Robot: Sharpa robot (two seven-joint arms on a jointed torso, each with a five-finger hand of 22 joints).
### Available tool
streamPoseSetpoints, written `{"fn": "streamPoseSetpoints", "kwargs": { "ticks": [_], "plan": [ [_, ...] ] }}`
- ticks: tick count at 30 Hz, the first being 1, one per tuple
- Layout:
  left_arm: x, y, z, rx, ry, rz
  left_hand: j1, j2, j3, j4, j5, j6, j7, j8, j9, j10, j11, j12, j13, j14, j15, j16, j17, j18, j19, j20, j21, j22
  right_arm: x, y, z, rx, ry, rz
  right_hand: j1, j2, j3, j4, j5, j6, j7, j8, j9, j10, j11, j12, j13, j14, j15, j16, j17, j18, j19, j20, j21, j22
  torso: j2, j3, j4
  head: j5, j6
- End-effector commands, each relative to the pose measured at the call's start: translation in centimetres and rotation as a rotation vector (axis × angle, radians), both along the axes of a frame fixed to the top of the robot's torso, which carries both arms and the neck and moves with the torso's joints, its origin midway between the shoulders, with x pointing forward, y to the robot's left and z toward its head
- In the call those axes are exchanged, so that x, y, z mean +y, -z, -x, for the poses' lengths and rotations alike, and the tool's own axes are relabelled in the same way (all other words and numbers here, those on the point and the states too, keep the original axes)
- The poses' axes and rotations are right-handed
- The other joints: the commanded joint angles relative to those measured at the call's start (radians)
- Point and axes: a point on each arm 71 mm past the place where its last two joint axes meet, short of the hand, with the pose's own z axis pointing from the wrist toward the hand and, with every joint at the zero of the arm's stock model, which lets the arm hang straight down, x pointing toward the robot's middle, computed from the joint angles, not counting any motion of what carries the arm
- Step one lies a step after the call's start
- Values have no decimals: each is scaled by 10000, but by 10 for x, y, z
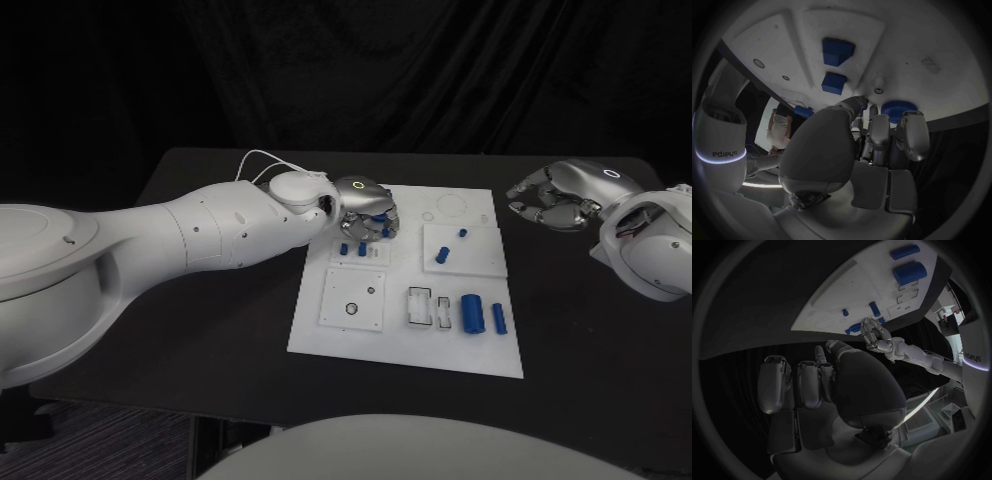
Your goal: Assemble the parts on the task board
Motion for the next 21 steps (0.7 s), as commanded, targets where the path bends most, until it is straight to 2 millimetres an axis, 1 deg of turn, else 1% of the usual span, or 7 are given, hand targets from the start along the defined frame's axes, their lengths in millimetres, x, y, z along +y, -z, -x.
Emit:
{"fn": "streamPoseSetpoints", "kwargs": {
  "ticks": [1, 3, 6, 8, 17, 21],
  "plan": [
    [-2, 1, 2, -90, 178, 127, -10, 105, 31, -45, -8, 87, 44, 12, -19, 187, -109, 47, -29, 32, -118, 68, 16, -26, 80, -14, 72, 1760, 0, 1, 0, 63, 23, 34, -35, -9, 68, 11, 54, 71, 18, -55, -16, -66, -10, -33, -509, 514, 31, -52, -1, 137, 216, 67, -32, 1929, -3, 2, 3, 6, 2],
    [-2, 1, 2, -128, 193, 160, 8, 127, 45, -74, 4, 115, 75, 2, -20, 309, -162, 55, -58, 76, -167, 96, 46, -37, 119, -22, 123, 1775, 0, 1, 0, 66, 20, 36, -35, -9, 68, 11, 54, 71, 18, -55, -16, -66, -10, -33, -509, 514, 31, -52, -1, 137, 216, 67, -32, 1929, -3, 3, 4, 6, 2],
    [-1, 1, 2, -198, 225, 223, 28, 181, 50, -136, 11, 211, 119, -9, -12, 734, -261, 87, -139, 199, -256, 155, 101, -72, 243, -50, 283, 1823, 0, 1, 0, 68, 19, 38, -35, -9, 68, 11, 54, 71, 18, -55, -16, -66, -10, -33, -509, 514, 31, -52, -1, 137, 216, 67, -32, 1929, -7, 4, -1, 19, 2],
    [0, 0, 2, -259, 247, 278, 25, 206, 33, -162, 9, 276, 131, -3, -1, 981, -292, 108, -178, 257, -286, 178, 120, -93, 312, -62, 373, 1850, 0, 1, 0, 70, 16, 40, -38, -3, 81, 5, 55, 57, 17, -66, -21, -71, -11, -38, -519, 512, 30, -61, -17, 137, 216, 67, -34, 1929, -4, 2, 6, 18, 2],
    [5, -1, 5, -438, 286, 460, -6, 277, -43, -236, 53, 554, 186, 41, 44, 1601, -325, -41, -384, 379, -325, 203, 130, -126, 429, -99, 520, 1892, 0, 1, 0, 87, 17, 57, -38, -3, 81, 5, 55, 57, 17, -66, -21, -71, -11, -38, -519, 512, 30, -61, -17, 137, 216, 67, -34, 1929, -6, 4, 8, 42, 2],
    [9, -3, 7, -570, 286, 603, -16, 250, -62, -254, 60, 575, 191, 27, 43, 1681, -317, -122, -449, 385, -328, 189, 103, -137, 462, -105, 564, 1906, -1, 1, 0, 97, 38, 65, -38, -3, 81, 5, 55, 57, 17, -66, -21, -71, -11, -38, -519, 512, 30, -61, -17, 137, 216, 67, -34, 1929, -13, 11, 12, 41, 2]
  ]
}}
